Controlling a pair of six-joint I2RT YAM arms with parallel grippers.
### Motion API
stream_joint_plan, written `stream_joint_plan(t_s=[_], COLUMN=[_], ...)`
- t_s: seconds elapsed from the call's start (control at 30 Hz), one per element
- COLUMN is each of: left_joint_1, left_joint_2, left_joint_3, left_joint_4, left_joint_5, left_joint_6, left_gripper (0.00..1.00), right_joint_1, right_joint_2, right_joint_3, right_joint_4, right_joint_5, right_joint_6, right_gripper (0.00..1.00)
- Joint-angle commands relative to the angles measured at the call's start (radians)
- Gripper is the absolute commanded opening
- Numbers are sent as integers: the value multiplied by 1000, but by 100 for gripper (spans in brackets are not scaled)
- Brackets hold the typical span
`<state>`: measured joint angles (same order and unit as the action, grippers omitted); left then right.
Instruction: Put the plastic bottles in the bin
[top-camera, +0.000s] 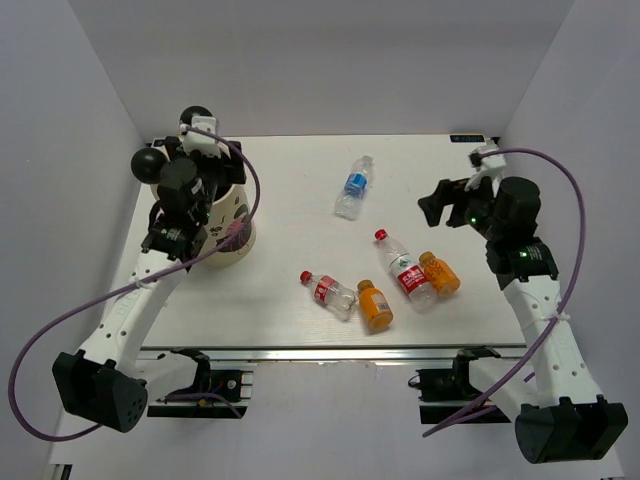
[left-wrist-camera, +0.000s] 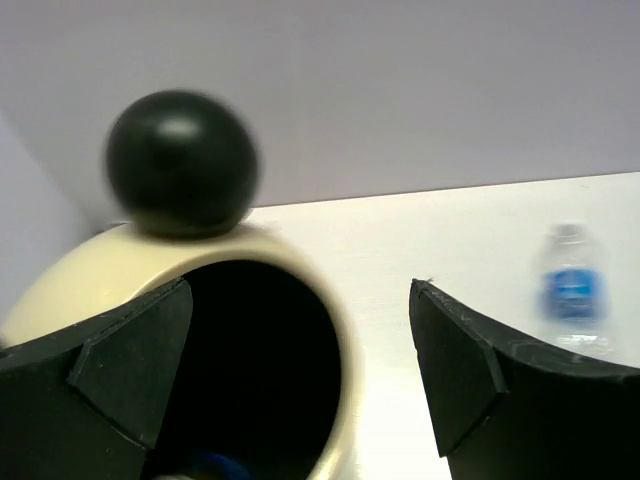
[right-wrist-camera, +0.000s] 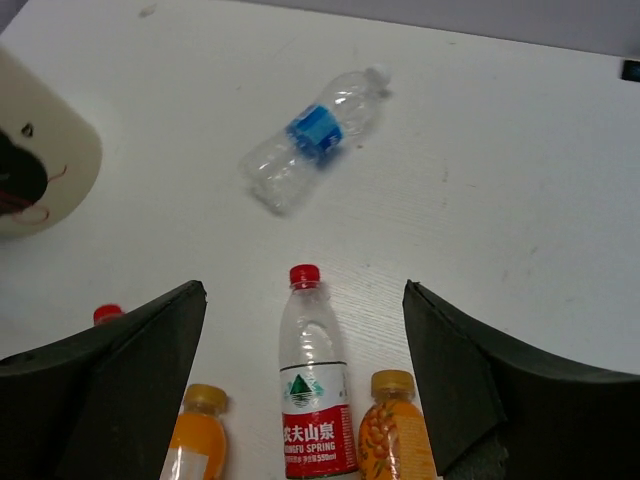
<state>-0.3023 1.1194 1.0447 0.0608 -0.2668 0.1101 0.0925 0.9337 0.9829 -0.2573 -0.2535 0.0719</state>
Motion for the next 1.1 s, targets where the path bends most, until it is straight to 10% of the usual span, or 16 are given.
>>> stream_joint_plan(t_s=[0.0,0.3,0.77,1.07], left_joint_1=[3,-89,-297,-311], left_joint_2=[28,270,402,508], left_joint_3=[170,520,370,235], left_joint_4=[-208,-673,-1041,-906], left_joint_5=[217,354,343,423], left_joint_6=[-218,-536,-961,-1084], left_gripper=[98,98,98,98], right_joint_1=[107,216,277,276], right_joint_2=[42,241,352,222], right_joint_3=[8,97,51,-19], right_joint_4=[-22,-120,-28,21], right_joint_5=[-163,158,578,780], right_joint_6=[-138,-78,57,163], right_gripper=[85,89,89,89])
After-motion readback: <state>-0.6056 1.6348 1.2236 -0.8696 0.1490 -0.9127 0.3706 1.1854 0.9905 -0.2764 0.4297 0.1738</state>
